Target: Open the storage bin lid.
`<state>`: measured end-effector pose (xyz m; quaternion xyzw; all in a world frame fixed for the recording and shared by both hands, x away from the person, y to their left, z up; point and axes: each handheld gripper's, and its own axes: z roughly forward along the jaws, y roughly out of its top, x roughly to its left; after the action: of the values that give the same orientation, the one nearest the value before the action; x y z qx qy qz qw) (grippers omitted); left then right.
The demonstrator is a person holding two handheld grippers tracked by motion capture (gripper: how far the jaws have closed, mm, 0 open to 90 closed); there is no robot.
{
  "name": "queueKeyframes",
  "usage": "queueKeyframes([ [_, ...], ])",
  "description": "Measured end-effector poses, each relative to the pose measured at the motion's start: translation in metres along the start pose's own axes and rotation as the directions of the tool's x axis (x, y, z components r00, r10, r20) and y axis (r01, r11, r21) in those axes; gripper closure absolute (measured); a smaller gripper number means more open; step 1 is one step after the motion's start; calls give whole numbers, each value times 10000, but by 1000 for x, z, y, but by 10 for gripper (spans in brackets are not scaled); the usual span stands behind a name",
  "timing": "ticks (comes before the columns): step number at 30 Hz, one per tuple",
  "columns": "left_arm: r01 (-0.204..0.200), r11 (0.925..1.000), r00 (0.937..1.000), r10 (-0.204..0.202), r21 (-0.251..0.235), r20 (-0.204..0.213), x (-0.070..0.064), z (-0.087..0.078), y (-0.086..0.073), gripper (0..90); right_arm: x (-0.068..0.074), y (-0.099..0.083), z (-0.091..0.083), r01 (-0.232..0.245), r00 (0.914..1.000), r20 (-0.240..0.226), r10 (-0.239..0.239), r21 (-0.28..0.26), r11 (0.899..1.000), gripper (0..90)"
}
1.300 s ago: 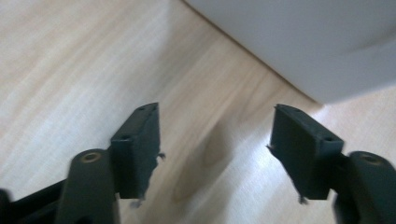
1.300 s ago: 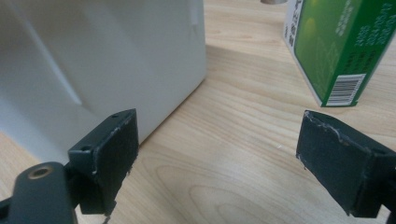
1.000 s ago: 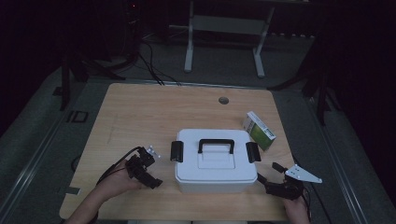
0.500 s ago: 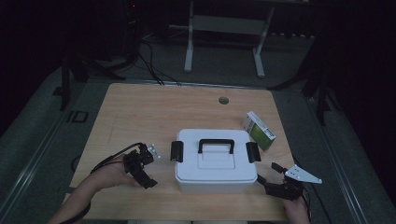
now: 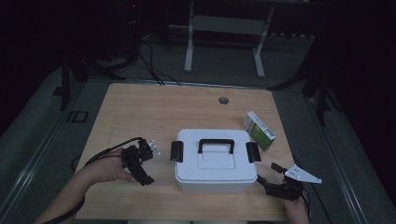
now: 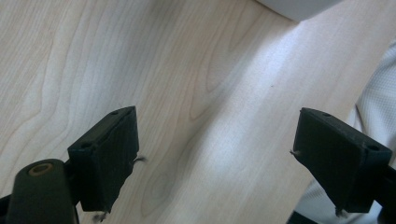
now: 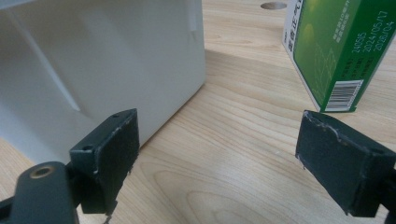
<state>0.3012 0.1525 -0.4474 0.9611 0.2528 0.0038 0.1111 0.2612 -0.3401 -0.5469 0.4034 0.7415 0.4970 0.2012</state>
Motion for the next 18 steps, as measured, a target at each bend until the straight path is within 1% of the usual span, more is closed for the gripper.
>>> queueKeyframes([
  [3, -230, 9997, 9997, 230, 45, 29, -2, -8, 4, 145, 0, 0, 0, -27, 10000, -63, 27, 0, 10000, 133],
  [4, -230, 9997, 9997, 230, 45, 29, -2, -8, 4, 145, 0, 0, 0, -27, 10000, -63, 27, 0, 10000, 133],
  [5, -428, 9991, 9990, 427, 81, 105, -4, -13, 6, 146, -1, 0, 0, -64, 9999, -85, 64, 9, 10000, 132],
  [8, -523, 9985, 9986, 521, 132, 123, -6, -18, 9, 149, 0, 0, 0, -45, 9999, -98, 45, 16, 10000, 133],
  [9, -634, 9979, 9980, 633, 146, 87, -7, -23, 13, 149, 0, 0, 0, -33, 9999, -110, 34, 26, 10000, 132],
  [11, -685, 9976, 9976, 685, 83, -26, -9, -29, 16, 149, 0, -1, 0, -43, 9999, -146, 44, 56, 10000, 132],
  [12, -763, 9971, 9971, 763, 48, 0, -9, -34, 18, 149, 0, -1, 0, -8, 9999, -134, 9, 59, 10000, 132],
  [13, -763, 9971, 9971, 763, 48, 0, -9, -34, 18, 148, 0, -1, 0, 12, 9999, -160, -11, 66, 10000, 132],
  [14, -846, 9964, 9964, 846, -112, 43, -10, -42, 21, 149, 0, -1, 0, 22, 9999, -159, -20, 78, 10000, 132],
  [16, -867, 9962, 9962, 866, -68, -23, -10, -45, 23, 148, 0, 0, 1, 39, 9999, -150, -38, 86, 10000, 132],
  [17, -1001, 9950, 9949, 1000, -70, -145, -11, -53, 28, 149, 0, 0, 1, 68, 9999, -150, -67, 86, 9999, 132],
  [18, -1001, 9950, 9949, 1000, -70, -145, -11, -53, 28, 149, 0, 0, 1, 68, 9999, -150, -67, 86, 9999, 132],
])
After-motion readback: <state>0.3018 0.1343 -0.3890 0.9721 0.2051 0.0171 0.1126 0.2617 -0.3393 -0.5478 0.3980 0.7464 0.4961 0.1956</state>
